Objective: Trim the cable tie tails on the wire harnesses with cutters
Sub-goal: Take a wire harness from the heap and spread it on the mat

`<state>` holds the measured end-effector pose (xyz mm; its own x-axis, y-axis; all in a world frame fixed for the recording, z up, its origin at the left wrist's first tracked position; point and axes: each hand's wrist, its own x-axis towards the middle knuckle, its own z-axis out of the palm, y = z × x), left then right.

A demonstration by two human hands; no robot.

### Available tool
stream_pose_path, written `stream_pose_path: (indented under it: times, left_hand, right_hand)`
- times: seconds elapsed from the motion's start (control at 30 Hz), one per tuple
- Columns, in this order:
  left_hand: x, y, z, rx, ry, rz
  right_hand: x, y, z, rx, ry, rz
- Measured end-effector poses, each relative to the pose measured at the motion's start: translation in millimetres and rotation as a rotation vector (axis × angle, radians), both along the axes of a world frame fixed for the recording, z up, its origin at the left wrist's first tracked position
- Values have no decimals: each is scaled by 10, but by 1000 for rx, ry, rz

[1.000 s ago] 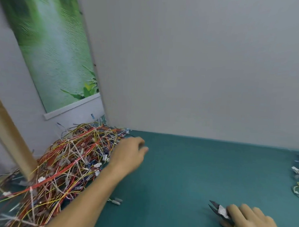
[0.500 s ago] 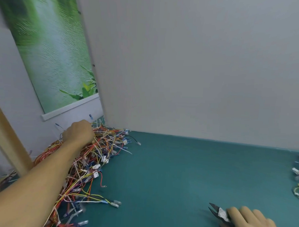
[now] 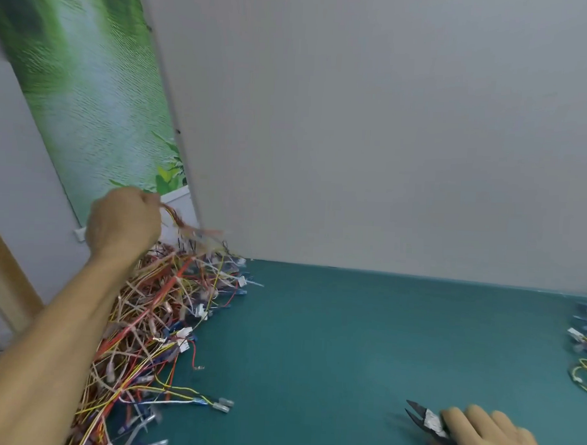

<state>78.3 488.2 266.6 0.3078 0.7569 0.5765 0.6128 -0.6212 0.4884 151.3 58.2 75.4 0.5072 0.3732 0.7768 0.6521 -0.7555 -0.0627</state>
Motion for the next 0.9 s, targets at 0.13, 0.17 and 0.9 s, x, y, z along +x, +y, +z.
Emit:
stream_pose_path:
  times: [0.13, 0.17, 0.9]
  left_hand:
    - [0, -87, -82, -185, 295, -34]
    - [-9, -108, -66, -149, 252, -57]
    - [434, -126, -1, -281, 735, -237]
  right_hand:
    - [6, -22, -21, -25, 15, 1]
    - [12, -19, -32, -23, 12, 7]
    - [13, 18, -53, -25, -67, -17]
